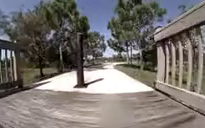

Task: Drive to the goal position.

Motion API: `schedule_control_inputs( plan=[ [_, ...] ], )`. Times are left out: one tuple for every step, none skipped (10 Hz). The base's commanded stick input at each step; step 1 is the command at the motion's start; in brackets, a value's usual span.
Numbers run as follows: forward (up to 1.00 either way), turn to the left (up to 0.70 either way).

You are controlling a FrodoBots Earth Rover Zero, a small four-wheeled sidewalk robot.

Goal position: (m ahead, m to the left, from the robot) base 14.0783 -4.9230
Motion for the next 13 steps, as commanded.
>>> schedule_control_inputs(
  plan=[
    [0.85, 0.0],
    [0.85, 0.0],
    [0.85, 0.0],
    [0.85, 0.0],
    [0.85, 0.0],
    [0.85, 0.0],
    [0.85, 0.0],
    [0.85, 0.0],
    [0.85, 0.0],
    [0.85, 0.0],
    [0.85, 0.0],
    [0.85, 0.0],
    [0.85, 0.0]
  ],
)
